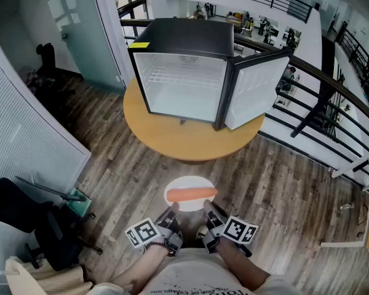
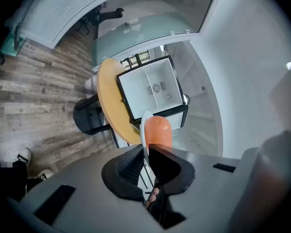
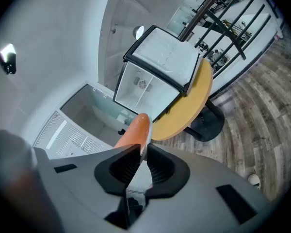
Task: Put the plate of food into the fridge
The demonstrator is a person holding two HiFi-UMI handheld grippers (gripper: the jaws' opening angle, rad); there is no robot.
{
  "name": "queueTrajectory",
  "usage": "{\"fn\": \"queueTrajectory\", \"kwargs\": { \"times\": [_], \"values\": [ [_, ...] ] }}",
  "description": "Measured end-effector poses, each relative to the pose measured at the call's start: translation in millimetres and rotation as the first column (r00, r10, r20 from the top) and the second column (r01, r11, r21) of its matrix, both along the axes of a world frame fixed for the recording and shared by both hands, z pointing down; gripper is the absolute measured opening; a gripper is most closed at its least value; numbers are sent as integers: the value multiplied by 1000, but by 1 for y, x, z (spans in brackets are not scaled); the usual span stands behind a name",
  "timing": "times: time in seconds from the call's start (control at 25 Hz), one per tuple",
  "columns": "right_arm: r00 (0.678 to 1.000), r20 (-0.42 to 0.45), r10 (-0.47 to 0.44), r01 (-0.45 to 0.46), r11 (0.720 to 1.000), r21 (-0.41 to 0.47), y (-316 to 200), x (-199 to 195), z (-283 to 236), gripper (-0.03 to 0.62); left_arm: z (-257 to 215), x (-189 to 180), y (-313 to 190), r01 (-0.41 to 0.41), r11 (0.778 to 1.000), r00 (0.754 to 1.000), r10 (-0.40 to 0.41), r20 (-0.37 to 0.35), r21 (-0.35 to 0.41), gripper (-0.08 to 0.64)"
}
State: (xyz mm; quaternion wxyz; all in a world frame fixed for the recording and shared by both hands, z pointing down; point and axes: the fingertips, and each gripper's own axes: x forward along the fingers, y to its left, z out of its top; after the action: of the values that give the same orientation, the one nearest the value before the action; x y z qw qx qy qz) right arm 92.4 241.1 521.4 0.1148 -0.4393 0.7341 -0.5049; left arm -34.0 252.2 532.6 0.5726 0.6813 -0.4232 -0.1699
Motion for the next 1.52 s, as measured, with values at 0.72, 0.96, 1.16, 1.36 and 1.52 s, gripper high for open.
{"fn": "queueTrajectory", "kwargs": {
  "times": [0.72, 0.96, 1.16, 1.36, 1.52],
  "values": [
    [1000, 13, -13, 13, 1000, 8, -2, -2, 2, 61, 2, -1, -1, 14, 1000, 1000, -14, -5, 1, 46],
    [1000, 13, -17, 17, 1000, 2, -4, -13, 4, 61, 2, -7, 0, 32, 999, 996, -35, -87, -33, 46],
    [1000, 4, -8, 8, 1000, 2, -6, -28, 3, 60, 5, -26, -5, 4, 1000, 999, -4, -52, -3, 46],
    [1000, -3, 17, -17, 1000, 7, -8, -46, 2, 57, 6, -43, -8, -11, 1000, 995, 10, -101, -9, 46],
    [999, 1, 48, -48, 999, 14, -7, -60, 2, 57, 5, -55, -10, -35, 999, 992, 33, -124, -9, 46]
  ]
}}
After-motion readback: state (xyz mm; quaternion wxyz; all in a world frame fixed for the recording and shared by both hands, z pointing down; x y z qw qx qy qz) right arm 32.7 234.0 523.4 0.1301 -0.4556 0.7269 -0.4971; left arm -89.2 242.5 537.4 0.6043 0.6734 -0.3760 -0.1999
